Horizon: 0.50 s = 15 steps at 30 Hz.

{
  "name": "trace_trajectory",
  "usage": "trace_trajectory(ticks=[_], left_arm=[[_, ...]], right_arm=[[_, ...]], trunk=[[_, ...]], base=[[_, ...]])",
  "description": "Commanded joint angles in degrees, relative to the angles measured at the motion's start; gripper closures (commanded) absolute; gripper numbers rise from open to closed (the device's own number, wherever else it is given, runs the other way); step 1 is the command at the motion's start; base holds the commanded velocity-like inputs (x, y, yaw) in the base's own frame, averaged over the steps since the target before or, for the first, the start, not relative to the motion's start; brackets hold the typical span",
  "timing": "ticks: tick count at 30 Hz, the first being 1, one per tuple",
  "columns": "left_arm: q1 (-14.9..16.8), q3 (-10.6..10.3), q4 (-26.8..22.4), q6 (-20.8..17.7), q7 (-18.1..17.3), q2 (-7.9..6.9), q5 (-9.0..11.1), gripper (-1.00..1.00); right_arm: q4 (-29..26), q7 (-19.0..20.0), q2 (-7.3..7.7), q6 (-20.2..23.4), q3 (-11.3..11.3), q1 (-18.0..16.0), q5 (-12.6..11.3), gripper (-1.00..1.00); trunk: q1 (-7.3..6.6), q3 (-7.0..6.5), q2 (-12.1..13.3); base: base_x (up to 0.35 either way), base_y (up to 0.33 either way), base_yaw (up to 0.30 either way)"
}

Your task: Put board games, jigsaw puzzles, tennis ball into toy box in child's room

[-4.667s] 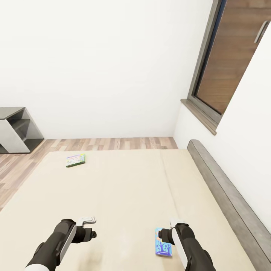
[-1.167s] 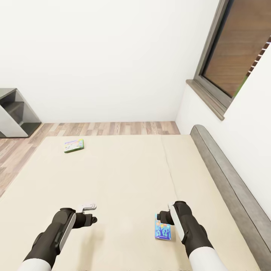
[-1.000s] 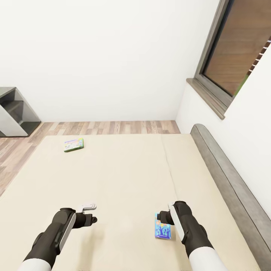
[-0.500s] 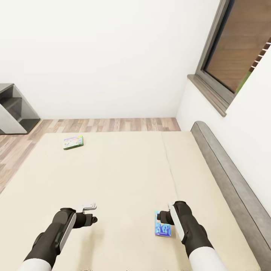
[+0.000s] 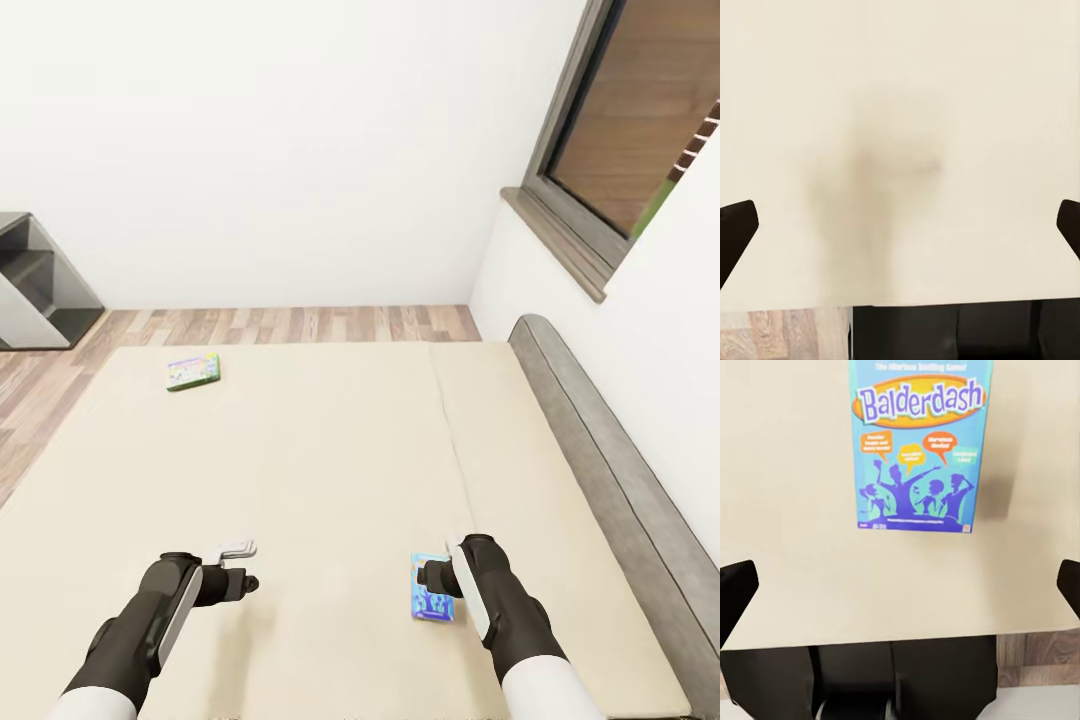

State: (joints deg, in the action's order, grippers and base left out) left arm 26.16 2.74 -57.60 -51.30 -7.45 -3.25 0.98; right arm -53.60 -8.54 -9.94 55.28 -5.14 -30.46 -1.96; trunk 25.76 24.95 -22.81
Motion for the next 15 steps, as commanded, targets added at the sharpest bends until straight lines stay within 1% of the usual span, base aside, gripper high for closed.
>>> trace_trajectory(ticks=[1,15], left_arm=[[0.0,0.1,-0.1,-0.3,-0.2,0.00,0.1,-1.00],[0.0,0.1,-0.1,-0.3,-0.2,-0.08,0.1,-1.00]], right_arm=[[-0.1,-0.3,-0.06,0.2,-0.1,0.0,-0.2,-1.00],[0.0,-0.3,-0.06,0.1,-0.1,0.0,-0.2,-1.00]], trunk=[[0.03,0.19,-0.1],[0.03,1.48,-0.1]], base=[[0.000,0.000,0.000],[0.000,0.000,0.000]])
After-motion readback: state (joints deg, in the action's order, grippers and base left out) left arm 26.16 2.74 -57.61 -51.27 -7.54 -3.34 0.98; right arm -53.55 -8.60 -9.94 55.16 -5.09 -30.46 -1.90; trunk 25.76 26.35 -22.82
